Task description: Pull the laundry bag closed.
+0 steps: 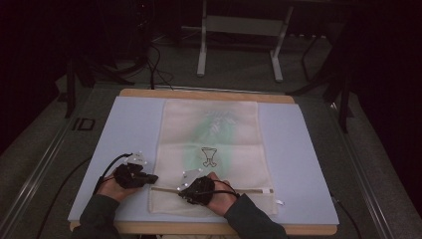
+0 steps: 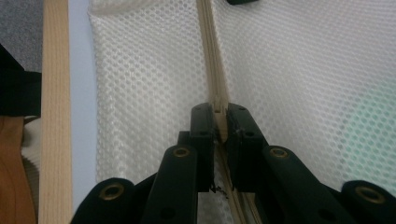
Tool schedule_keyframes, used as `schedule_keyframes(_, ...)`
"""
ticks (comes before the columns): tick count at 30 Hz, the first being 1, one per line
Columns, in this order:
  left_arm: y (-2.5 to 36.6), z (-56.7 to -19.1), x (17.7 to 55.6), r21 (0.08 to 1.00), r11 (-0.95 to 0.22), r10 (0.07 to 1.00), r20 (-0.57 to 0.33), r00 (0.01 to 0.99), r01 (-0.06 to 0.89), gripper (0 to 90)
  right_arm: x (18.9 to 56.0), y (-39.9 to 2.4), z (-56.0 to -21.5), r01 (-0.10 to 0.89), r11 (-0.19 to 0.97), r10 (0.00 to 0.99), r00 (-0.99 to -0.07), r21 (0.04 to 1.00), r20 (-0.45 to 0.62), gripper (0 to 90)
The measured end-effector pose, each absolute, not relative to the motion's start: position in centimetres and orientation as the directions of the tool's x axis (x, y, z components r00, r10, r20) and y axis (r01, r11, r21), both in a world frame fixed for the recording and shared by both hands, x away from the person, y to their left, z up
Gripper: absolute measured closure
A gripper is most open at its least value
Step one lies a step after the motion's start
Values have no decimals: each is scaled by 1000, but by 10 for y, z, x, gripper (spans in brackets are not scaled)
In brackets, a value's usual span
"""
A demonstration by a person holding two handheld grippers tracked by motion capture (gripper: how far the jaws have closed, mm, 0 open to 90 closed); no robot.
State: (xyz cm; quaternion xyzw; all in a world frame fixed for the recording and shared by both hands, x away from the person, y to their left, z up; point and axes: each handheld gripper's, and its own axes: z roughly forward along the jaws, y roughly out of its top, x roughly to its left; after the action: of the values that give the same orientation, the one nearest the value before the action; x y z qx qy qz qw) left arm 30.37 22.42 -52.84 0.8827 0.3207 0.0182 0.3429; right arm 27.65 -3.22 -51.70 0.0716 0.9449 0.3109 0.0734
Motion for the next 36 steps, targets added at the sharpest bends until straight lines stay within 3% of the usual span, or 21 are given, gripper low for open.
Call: schedule_keyframes(36, 225, -528, 304, 615, -558, 581, -189, 791, 557, 900, 275, -60, -516, 111, 807, 206, -973, 581, -100, 822)
